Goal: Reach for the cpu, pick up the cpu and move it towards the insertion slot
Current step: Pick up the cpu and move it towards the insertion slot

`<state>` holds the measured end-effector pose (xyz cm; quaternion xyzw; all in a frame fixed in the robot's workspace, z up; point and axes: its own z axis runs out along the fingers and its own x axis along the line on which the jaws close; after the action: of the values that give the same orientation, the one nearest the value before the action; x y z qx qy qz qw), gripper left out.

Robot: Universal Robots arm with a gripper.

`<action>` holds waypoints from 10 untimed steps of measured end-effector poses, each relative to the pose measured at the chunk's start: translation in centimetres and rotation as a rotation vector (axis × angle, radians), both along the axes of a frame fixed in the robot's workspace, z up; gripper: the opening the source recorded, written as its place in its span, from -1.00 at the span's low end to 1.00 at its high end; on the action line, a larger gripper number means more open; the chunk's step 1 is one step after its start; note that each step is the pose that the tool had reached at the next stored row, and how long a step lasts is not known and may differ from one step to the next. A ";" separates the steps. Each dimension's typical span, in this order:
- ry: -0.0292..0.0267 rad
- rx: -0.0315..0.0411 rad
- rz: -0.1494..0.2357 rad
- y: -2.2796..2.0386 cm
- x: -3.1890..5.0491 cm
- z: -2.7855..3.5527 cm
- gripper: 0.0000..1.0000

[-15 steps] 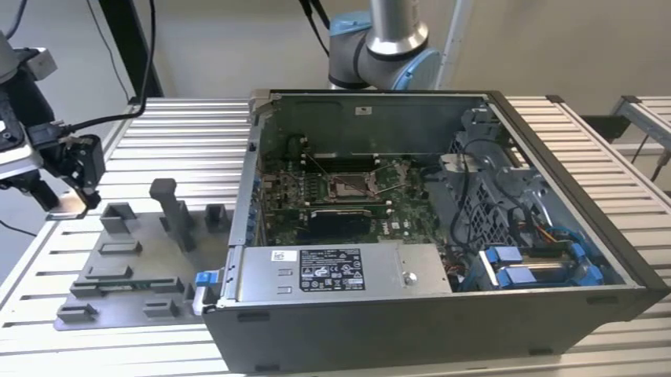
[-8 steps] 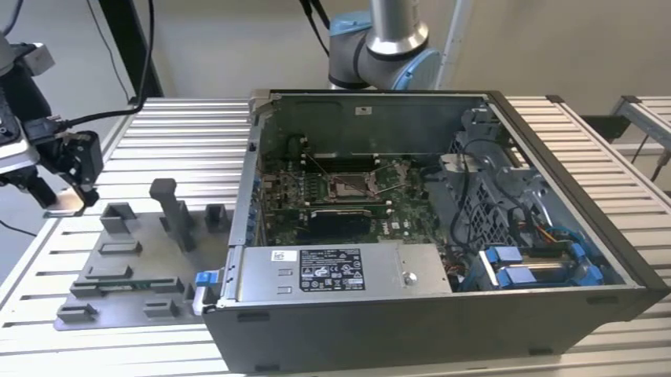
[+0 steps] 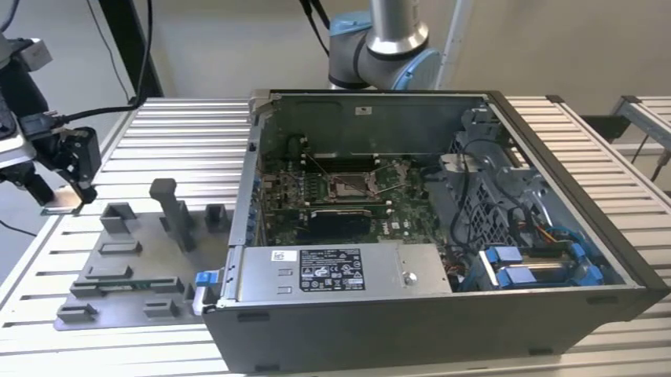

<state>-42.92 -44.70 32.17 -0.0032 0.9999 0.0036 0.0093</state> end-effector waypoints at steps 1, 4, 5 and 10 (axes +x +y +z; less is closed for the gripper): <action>0.0000 0.0000 0.000 0.00 0.00 0.11 -1.00; -0.0005 0.0001 -0.002 0.00 -0.01 0.34 -1.00; -0.0007 0.0001 -0.003 0.00 -0.03 0.39 -1.00; -0.0018 -0.0001 -0.009 0.00 -0.07 0.66 -1.00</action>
<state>-42.99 -44.70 32.83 0.0011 0.9999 0.0035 0.0102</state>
